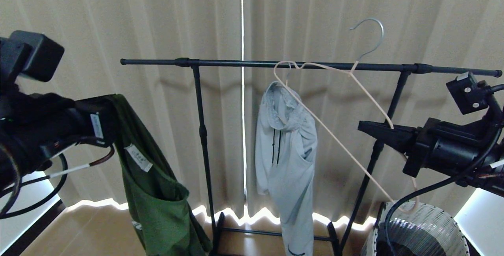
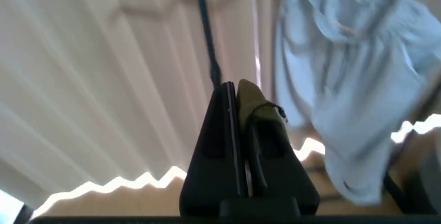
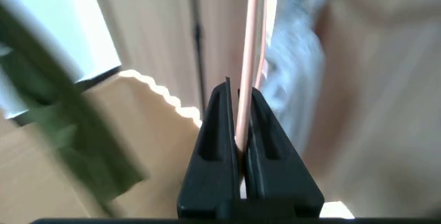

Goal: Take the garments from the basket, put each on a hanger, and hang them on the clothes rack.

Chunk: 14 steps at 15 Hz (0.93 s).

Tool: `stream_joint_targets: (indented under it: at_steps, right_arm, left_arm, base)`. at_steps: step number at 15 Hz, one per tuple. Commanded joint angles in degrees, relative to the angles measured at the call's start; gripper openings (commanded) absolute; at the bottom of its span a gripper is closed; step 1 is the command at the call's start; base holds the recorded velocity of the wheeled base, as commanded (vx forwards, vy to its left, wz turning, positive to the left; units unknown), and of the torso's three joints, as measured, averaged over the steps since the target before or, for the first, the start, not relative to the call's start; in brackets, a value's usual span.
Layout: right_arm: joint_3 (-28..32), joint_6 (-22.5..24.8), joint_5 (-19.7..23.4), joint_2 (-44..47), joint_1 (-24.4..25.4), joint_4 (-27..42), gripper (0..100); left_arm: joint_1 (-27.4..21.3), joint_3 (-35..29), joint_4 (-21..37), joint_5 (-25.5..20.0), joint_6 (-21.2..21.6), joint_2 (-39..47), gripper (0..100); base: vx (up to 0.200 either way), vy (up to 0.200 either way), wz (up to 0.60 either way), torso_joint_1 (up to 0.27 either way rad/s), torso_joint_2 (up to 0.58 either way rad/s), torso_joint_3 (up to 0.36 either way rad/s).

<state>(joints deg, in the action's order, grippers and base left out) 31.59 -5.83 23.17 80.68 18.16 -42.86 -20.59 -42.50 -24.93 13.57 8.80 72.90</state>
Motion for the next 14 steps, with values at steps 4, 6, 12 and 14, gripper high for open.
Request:
stream_joint_targets:
  at_steps: [4,6,12,14]
  right_arm:
    - [-0.7,-0.4,3.3,1.7,10.6,-2.0,0]
    - [-1.1,-0.4,4.1,1.6,14.5,-2.2,0]
    - [-1.4,-0.4,4.1,1.7,20.0,-2.9,0]
    - [-1.5,-0.4,4.1,1.8,20.2,-2.9,0]
  left_arm:
    - [-3.6,-18.9,3.0,8.8,-0.3,16.0,0]
    - [-3.6,-22.0,3.0,8.8,-1.1,19.3,0]
    - [-3.1,-25.7,3.0,11.2,-3.3,23.9,0]
    - [-3.2,-25.8,3.0,11.2,-3.3,23.8,0]
  base:
    - [0.0,0.0,0.0,0.0,0.0,0.0]
    - [0.0,0.0,0.0,0.0,0.0,0.0]
    - [0.0,0.0,0.0,0.0,0.0,0.0]
    - [0.0,0.0,0.0,0.0,0.0,0.0]
